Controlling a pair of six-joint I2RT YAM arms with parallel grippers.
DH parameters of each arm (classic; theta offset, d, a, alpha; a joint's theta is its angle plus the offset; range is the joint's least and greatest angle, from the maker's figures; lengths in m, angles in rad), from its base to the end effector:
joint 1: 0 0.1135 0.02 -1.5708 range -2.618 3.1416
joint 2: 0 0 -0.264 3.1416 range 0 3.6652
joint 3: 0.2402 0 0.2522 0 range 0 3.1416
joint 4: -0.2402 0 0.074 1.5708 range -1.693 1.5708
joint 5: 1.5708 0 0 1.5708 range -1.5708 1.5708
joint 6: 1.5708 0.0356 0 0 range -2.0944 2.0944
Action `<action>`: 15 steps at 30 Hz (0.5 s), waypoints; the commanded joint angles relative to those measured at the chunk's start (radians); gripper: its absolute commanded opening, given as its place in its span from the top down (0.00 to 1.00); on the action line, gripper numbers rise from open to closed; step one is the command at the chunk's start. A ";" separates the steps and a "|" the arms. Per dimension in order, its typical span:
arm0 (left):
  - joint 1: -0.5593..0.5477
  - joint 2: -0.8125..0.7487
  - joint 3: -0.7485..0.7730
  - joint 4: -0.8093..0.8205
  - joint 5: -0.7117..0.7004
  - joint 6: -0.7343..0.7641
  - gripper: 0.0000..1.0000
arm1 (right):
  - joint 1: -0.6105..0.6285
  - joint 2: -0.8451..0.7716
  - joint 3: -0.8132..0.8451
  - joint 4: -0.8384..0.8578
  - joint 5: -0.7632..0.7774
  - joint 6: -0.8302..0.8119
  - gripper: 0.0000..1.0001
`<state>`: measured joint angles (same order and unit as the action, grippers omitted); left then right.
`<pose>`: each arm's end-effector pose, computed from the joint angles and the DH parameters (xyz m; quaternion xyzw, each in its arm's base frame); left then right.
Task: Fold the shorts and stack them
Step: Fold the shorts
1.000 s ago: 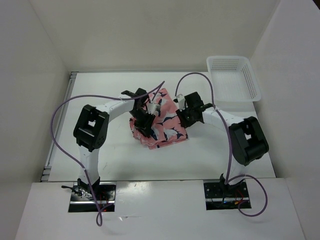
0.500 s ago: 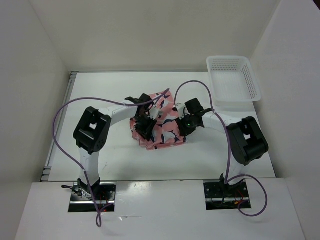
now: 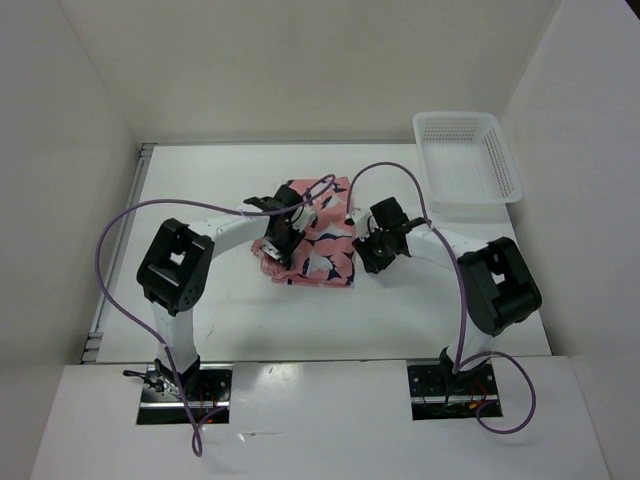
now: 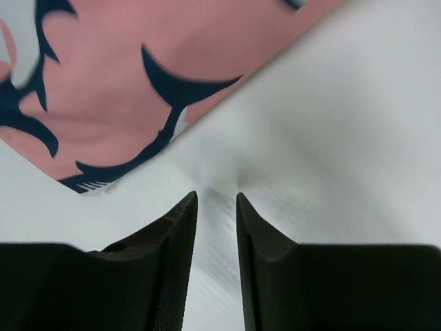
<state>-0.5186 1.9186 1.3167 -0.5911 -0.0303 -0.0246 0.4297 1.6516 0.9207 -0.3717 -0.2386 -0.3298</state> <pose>0.3360 -0.1905 0.1706 0.2374 0.9530 -0.0360 0.1849 0.2808 0.1379 0.1609 -0.3836 0.8868 0.1271 0.2243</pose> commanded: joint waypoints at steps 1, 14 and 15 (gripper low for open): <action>0.009 -0.059 0.088 -0.001 -0.039 0.025 0.53 | 0.007 -0.012 0.181 0.040 0.033 -0.012 0.65; -0.081 -0.090 0.161 -0.138 0.194 0.025 0.51 | -0.002 0.456 0.748 0.162 -0.014 0.162 0.75; -0.081 -0.090 0.139 -0.121 0.211 0.025 0.51 | -0.002 0.477 0.776 0.174 -0.025 0.202 0.76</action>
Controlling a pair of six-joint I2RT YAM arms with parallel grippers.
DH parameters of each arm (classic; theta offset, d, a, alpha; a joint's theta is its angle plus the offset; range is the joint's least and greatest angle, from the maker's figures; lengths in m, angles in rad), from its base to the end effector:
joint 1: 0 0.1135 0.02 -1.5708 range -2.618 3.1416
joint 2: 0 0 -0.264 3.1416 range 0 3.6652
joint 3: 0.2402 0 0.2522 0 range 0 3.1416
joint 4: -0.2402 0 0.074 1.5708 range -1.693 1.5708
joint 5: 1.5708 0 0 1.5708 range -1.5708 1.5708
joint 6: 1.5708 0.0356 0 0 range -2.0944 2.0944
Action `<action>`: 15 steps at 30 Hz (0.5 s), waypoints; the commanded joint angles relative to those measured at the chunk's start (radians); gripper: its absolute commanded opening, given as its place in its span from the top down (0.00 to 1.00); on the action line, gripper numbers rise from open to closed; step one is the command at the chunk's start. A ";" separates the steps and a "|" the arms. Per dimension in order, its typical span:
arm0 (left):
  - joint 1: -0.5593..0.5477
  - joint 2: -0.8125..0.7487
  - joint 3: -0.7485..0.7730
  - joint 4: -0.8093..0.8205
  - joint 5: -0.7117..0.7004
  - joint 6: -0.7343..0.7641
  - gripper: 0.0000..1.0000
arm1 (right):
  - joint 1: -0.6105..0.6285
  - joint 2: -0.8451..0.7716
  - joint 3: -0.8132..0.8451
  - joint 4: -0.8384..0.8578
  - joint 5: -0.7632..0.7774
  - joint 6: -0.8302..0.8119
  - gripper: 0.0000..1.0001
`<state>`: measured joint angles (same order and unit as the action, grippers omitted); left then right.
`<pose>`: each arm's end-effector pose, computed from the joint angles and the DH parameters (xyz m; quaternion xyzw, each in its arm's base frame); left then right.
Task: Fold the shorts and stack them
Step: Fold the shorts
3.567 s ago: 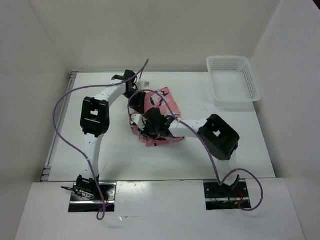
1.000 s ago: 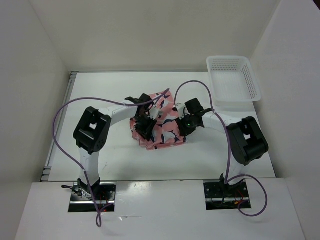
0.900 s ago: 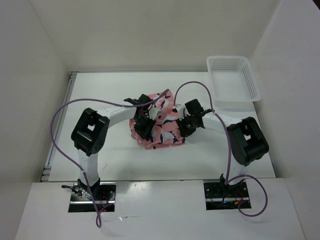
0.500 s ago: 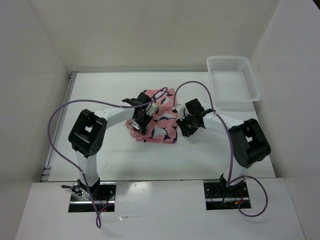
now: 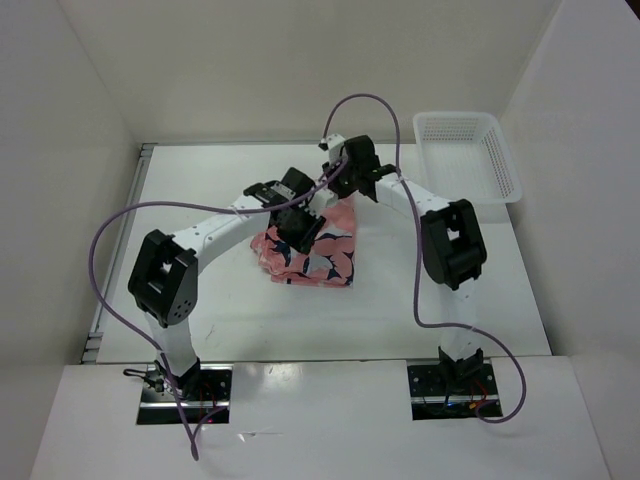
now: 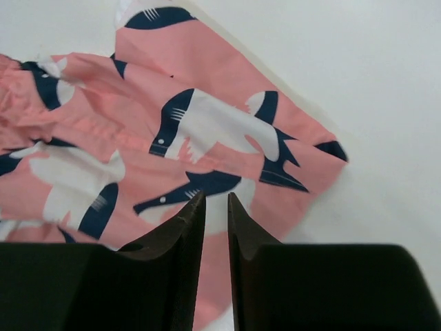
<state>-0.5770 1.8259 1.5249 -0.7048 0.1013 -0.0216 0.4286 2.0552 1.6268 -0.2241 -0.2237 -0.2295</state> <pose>0.3307 -0.2196 0.2612 0.2765 0.9185 -0.1286 0.2517 0.4306 0.2054 0.2339 -0.3347 0.8271 0.1433 0.4283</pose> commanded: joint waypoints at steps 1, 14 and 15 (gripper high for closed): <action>-0.023 0.013 -0.100 0.011 0.080 0.022 0.51 | -0.001 0.094 0.083 0.026 -0.040 0.120 0.76; -0.009 0.144 -0.239 0.179 0.077 0.022 0.50 | -0.001 0.316 0.225 0.039 0.096 0.291 0.87; -0.021 0.144 -0.259 0.179 0.077 0.022 0.50 | -0.001 0.325 0.234 0.039 0.125 0.304 0.87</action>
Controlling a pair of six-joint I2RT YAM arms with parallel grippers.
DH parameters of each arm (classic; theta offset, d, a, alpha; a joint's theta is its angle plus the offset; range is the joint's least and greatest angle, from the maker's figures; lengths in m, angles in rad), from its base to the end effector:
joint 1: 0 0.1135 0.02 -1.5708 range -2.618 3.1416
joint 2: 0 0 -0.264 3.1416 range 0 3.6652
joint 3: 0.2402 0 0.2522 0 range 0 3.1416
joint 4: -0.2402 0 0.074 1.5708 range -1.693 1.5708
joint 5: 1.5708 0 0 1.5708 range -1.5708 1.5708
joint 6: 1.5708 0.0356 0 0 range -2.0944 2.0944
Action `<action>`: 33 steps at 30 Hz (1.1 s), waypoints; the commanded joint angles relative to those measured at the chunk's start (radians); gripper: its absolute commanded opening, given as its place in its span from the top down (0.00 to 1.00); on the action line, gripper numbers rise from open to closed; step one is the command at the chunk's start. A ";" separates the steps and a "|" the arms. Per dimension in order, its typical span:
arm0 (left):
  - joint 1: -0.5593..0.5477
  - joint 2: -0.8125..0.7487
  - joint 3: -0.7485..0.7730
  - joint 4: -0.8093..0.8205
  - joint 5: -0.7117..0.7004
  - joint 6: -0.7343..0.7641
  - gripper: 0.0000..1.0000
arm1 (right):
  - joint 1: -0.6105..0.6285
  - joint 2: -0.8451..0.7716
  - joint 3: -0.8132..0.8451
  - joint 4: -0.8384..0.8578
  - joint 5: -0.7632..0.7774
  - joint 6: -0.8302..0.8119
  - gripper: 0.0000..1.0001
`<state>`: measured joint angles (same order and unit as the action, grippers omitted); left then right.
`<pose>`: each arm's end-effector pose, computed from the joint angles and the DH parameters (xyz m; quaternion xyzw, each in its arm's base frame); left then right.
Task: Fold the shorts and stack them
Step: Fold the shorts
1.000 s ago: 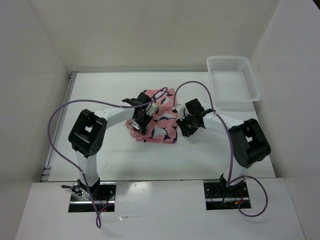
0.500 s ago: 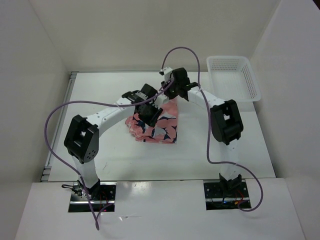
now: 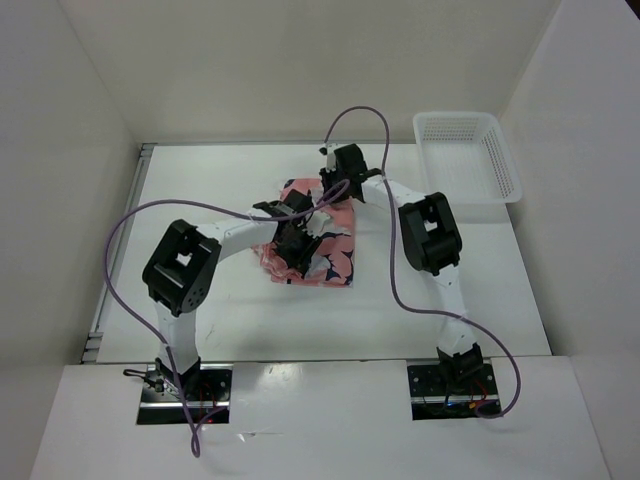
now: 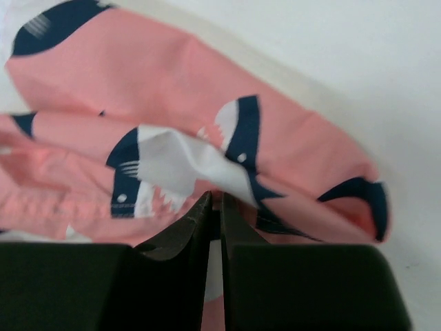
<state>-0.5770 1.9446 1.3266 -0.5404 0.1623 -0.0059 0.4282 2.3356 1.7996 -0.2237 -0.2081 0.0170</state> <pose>0.3275 -0.2201 0.1663 0.2907 0.9314 -0.1346 0.1727 0.4727 0.2238 0.1555 -0.2267 0.8863 0.1797 0.3616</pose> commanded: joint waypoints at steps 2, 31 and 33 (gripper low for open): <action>-0.032 0.025 -0.114 0.014 0.003 0.006 0.50 | 0.000 0.065 0.104 0.038 0.150 0.081 0.87; 0.197 -0.328 0.324 -0.182 0.029 0.006 0.10 | -0.120 -0.608 -0.012 -0.151 0.440 -0.255 0.66; 0.297 -0.369 0.335 -0.159 0.029 0.006 0.10 | -0.170 -0.742 -0.142 -0.141 0.440 -0.316 0.62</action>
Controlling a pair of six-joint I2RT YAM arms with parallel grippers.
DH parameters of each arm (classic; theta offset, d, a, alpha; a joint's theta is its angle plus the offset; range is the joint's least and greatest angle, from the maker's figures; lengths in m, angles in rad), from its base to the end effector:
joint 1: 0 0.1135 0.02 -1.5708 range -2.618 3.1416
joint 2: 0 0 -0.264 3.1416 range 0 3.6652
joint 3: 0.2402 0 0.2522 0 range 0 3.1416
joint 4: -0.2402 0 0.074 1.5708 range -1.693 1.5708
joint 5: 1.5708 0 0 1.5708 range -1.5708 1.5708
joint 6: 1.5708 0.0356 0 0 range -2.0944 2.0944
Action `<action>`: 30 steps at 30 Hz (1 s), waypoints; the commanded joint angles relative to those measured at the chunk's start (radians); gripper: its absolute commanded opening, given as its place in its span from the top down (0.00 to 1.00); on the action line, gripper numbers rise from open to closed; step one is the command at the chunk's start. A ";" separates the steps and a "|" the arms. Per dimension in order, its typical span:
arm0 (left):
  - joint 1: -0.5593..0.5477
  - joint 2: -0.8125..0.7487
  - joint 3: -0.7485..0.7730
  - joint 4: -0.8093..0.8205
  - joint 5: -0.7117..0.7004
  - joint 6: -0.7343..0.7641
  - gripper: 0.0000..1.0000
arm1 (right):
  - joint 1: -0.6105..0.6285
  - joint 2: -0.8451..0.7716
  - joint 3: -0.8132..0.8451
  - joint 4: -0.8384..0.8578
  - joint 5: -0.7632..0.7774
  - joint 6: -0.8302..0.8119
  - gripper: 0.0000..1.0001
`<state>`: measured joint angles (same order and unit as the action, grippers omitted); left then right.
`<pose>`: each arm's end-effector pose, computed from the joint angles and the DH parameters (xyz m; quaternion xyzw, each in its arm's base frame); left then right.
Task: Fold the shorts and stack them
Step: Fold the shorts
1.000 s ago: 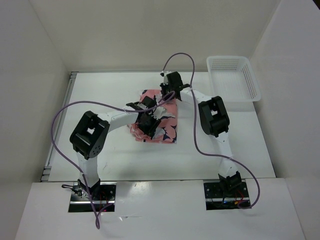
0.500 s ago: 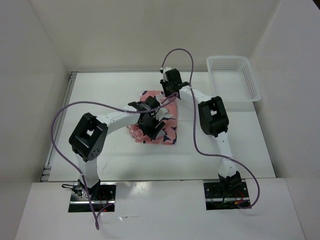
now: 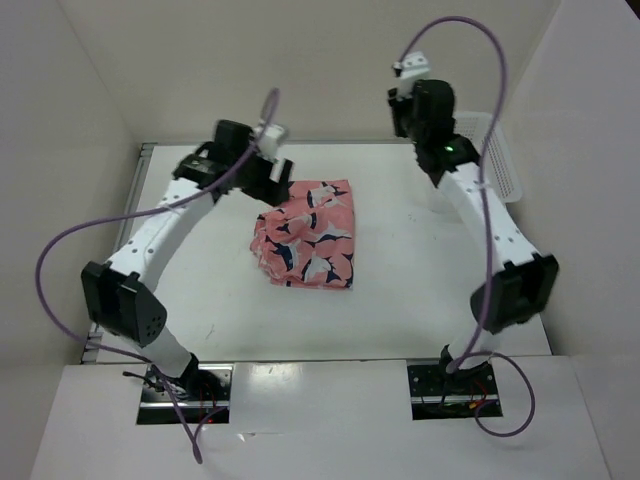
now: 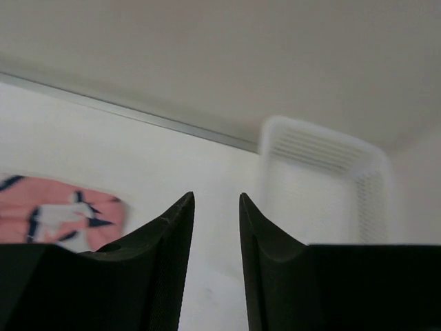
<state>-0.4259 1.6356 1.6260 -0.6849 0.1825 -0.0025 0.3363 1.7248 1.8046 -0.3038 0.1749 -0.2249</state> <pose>0.3310 -0.1573 0.3648 0.2273 0.8735 -0.1704 0.3953 0.3855 0.1282 0.4295 -0.1633 0.7633 -0.0336 0.6241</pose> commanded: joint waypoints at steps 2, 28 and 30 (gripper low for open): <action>0.289 -0.104 0.008 0.011 -0.002 0.002 0.08 | -0.103 -0.227 -0.239 -0.052 0.040 -0.120 0.60; 0.651 -0.408 -0.373 0.159 -0.064 0.002 0.01 | -0.289 -0.869 -0.775 -0.116 0.020 -0.129 0.51; 0.651 -0.418 -0.373 0.159 -0.074 0.002 0.01 | -0.289 -0.869 -0.775 -0.126 0.020 -0.129 0.51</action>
<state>0.2203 1.2602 1.2602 -0.5686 0.1287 -0.0040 0.0475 0.8757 1.0401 -0.4179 0.1944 -0.3569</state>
